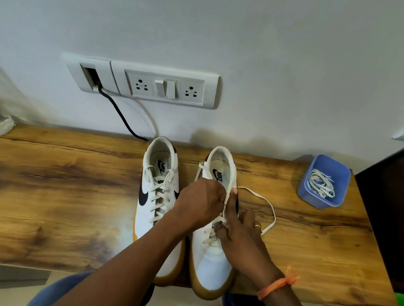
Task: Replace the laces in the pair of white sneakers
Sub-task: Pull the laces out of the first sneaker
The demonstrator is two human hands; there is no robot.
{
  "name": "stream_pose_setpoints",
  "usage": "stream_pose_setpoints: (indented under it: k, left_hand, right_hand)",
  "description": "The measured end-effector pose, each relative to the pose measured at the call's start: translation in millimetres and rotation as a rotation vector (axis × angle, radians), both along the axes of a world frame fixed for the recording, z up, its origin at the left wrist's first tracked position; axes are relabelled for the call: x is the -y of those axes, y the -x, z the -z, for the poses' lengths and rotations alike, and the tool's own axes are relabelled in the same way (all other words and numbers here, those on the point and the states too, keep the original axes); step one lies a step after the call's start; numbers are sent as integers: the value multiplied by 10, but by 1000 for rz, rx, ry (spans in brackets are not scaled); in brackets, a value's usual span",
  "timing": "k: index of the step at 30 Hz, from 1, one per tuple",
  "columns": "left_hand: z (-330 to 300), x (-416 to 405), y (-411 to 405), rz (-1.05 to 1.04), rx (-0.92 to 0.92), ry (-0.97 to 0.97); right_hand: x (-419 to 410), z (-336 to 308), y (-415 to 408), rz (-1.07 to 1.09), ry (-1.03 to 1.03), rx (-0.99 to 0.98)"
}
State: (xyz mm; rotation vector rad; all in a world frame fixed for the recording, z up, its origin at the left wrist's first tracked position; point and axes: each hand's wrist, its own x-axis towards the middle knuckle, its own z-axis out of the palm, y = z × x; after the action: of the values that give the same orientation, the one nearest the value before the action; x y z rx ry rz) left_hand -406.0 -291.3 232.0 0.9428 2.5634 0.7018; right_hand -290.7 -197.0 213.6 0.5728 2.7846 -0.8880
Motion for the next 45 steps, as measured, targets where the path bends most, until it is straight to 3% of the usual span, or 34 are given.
stream_pose_setpoints:
  k: [3, 8, 13, 16, 19, 21, 26, 29, 34, 38, 45]
  left_hand:
    - [-22, -28, -1, 87, 37, -2]
    - [-163, -38, -1, 122, 63, 25]
    - [-470, 149, 234, -151, -165, -48]
    - [-509, 338, 334, -321, -124, -13]
    - [-483, 390, 294, -274, -143, 235]
    - [-483, 359, 223, -240, -135, 284]
    - [-440, 150, 91, -85, -96, 106]
    - [-353, 47, -22, 44, -72, 106]
    - [-173, 17, -84, 69, -34, 123]
    - [-172, 3, -17, 150, 74, 107]
    - [-363, 124, 154, 205, 335, 163]
  right_hand:
    - [-10, 5, 19, -7, 5, -159]
    - [-127, -37, 37, -49, -149, -186]
    - [-234, -78, 28, -85, -80, -176]
    - [-373, -148, 71, -120, 73, -149]
    - [-452, -180, 112, -141, 127, -162]
    - [-439, -178, 128, -143, 122, -172]
    - [-448, -188, 111, -148, 156, -157]
    - [-464, -189, 126, -103, 153, -201]
    - [-484, -248, 202, -96, 124, -261]
    - [-485, -260, 205, -252, -136, -170]
    - [-499, -227, 168, -241, -154, -151]
